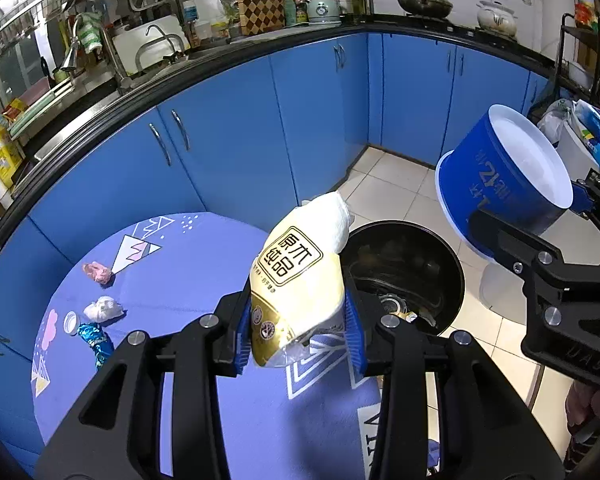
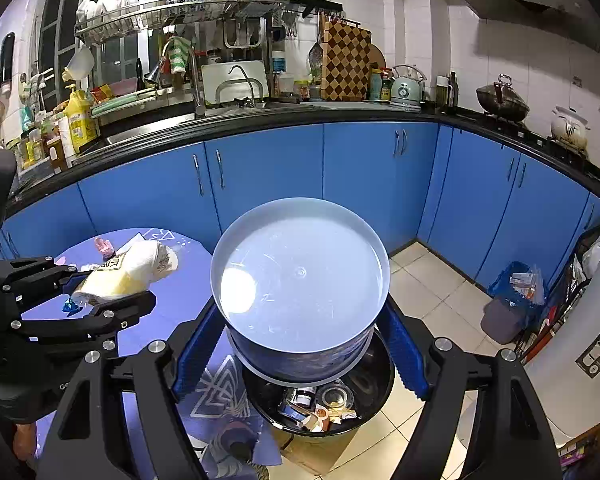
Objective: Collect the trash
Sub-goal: 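Carry the bread bag and blue canister over the black bin with both tools, then open the right tool to drop the blue canister into the bin, then open the left tool to drop the bread bag into the bin, then move both open tools back over the table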
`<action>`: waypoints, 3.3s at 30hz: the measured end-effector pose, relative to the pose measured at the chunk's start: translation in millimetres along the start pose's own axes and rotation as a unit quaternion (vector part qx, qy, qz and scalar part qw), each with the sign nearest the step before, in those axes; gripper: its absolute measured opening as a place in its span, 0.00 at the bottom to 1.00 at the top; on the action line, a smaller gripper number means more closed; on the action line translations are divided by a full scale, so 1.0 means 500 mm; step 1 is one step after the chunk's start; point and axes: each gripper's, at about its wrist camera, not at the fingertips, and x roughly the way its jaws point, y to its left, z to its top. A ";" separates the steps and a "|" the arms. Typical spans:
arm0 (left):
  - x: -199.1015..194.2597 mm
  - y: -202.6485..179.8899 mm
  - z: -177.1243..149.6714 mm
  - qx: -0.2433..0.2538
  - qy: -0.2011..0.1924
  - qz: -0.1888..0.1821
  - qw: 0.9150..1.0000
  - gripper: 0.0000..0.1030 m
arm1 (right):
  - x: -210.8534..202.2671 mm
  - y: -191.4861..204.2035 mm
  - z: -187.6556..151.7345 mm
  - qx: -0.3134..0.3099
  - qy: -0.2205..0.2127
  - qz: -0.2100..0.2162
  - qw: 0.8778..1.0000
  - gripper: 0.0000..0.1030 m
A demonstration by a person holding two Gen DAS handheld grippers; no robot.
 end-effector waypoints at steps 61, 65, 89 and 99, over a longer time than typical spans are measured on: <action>0.119 -0.006 0.067 0.016 -0.021 0.029 0.999 0.96 | 0.107 -0.104 -0.004 0.042 0.022 -0.075 0.996 0.87; 0.104 0.047 0.047 -0.003 -0.018 0.039 0.999 0.96 | 0.104 -0.064 0.008 0.030 0.020 -0.063 0.997 0.87; 0.009 0.521 -0.215 -0.189 0.045 0.128 0.973 0.96 | 0.162 0.427 0.041 -0.141 0.023 0.085 0.986 0.87; 0.075 0.576 -0.267 -0.205 0.074 0.090 0.972 0.95 | 0.238 0.543 0.022 -0.172 0.053 0.099 0.979 0.87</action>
